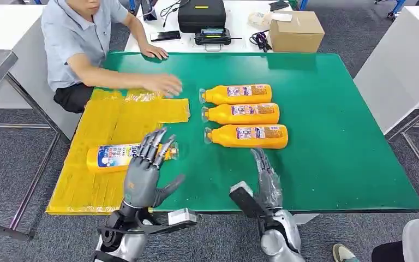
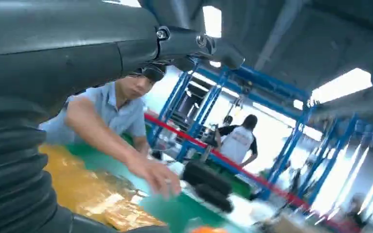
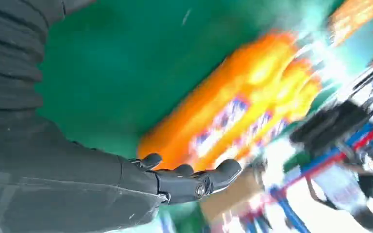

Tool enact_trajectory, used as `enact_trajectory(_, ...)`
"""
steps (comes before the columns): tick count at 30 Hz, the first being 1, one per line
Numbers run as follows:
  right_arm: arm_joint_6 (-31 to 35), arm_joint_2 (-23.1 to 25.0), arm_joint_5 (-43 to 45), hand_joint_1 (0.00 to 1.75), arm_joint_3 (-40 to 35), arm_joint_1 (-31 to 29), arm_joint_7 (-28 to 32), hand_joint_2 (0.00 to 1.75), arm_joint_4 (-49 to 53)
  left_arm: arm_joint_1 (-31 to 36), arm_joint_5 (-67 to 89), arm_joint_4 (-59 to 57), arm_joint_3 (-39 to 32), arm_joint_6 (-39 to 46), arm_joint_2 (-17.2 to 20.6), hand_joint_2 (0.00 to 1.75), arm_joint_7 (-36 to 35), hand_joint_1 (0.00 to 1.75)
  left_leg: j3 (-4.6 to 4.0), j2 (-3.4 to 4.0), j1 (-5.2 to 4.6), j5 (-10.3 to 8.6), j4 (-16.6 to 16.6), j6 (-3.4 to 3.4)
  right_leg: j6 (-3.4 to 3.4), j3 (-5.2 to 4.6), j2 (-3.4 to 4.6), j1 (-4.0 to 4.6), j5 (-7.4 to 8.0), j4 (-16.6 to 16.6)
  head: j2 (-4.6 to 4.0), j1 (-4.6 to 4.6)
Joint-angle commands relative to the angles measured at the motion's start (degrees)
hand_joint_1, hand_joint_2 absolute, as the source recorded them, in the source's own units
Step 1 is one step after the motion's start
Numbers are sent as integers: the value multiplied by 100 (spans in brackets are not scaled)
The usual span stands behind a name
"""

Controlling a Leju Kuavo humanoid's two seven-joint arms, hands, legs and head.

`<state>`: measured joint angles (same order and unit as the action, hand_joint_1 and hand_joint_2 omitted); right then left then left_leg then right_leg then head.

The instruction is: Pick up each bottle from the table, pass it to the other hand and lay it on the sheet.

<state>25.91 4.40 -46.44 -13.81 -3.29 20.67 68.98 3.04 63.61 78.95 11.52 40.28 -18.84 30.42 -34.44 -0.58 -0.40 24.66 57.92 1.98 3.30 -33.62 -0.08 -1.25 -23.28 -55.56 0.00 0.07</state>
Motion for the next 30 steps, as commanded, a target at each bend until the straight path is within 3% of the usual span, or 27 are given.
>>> enact_trajectory(1,136,-1231,-1402,0,216,-774,-785,175,-528,-396,-1465,559,541,-28,7,175,390,0,5,7,1,6,3,-3,-4,8,4,2,-1,3,0,0)
enact_trajectory(3,17,-1326,-1609,0,256,-1139,-812,175,-1072,-351,-1453,279,599,-28,-116,175,434,0,11,12,-1,7,2,-3,-5,15,8,0,0,5,0,0)
enact_trajectory(14,17,-1326,-1609,0,256,-1139,-812,175,-1072,-351,-1453,279,599,-28,-116,175,434,0,7,5,-3,4,2,-3,1,9,2,-3,3,5,0,-2)
enact_trajectory(16,-21,-1416,-2245,0,64,-1441,-1242,175,-1585,-282,-1769,129,668,-28,-116,175,540,0,11,10,-2,6,1,-3,1,12,8,-2,4,5,0,-4)
enact_trajectory(20,49,-1514,-2504,0,-6,-1968,-1307,175,-2449,-220,-2305,22,1037,-28,19,175,377,0,19,18,2,10,6,-6,-5,25,13,3,4,8,0,-2)
enact_trajectory(26,-170,-1475,-2500,0,-102,-2126,-1219,175,-2642,-211,-2285,-60,1033,-28,8,175,356,0,12,12,-6,2,0,0,-2,17,9,-4,6,7,0,0)
enact_trajectory(30,-673,-1457,-2377,0,-170,-2172,-1296,175,-2785,-185,-2264,-139,1015,-28,-21,175,338,0,24,15,0,8,0,-6,-8,27,11,2,1,8,0,-2)
